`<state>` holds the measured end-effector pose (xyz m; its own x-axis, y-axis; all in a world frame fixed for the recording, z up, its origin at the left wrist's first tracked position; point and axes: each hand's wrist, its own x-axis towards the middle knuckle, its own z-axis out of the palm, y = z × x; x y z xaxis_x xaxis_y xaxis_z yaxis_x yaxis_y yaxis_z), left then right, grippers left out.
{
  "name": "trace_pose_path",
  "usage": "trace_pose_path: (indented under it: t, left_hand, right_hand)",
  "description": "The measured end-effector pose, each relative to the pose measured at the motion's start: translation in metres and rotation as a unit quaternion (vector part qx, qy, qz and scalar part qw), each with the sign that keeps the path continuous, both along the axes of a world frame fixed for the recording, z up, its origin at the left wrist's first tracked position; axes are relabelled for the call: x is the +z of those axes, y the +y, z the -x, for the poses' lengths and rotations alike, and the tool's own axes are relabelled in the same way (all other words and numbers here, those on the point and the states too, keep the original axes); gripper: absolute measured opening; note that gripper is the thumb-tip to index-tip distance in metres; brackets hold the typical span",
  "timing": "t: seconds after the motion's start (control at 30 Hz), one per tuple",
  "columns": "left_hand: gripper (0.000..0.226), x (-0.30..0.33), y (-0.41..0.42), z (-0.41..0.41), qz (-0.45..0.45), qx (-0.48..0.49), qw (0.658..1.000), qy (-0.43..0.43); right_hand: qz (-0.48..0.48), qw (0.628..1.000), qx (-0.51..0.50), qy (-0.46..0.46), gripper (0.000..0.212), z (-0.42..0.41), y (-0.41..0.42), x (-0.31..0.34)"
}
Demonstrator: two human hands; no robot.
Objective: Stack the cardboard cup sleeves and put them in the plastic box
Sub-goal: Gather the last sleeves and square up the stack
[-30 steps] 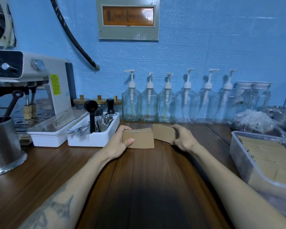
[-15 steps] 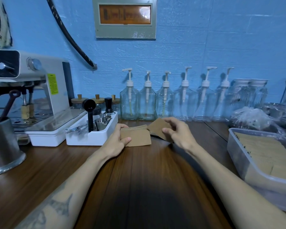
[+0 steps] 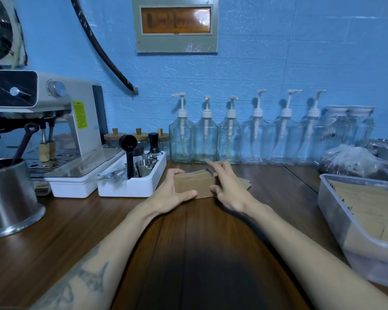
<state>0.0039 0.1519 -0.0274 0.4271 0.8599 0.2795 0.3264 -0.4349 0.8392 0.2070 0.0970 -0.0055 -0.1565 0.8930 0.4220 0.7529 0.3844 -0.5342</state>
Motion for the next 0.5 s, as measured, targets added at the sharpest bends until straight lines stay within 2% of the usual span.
trace_pose_path:
  t: [0.1,0.17,0.33,0.5]
  left_hand:
    - [0.044,-0.001,0.000,-0.002,-0.042,0.011,0.999,0.005]
    - [0.037,0.001,-0.002,-0.004,-0.057,0.010,0.998,-0.003]
    - [0.042,-0.001,0.001,-0.003,-0.042,0.002,0.999,-0.005]
    - [0.035,-0.002,0.003,-0.003,-0.047,0.008,0.999,0.005]
  right_hand:
    - [-0.020,1.000,0.023,0.003,0.073,0.012,0.003,-0.005]
    - [-0.017,1.000,0.019,0.004,0.075,0.014,0.004,-0.008]
    - [0.022,0.999,-0.002,-0.039,0.059,0.005,0.011,-0.013]
    - [-0.002,0.998,0.003,-0.057,0.050,0.001,0.013,-0.015]
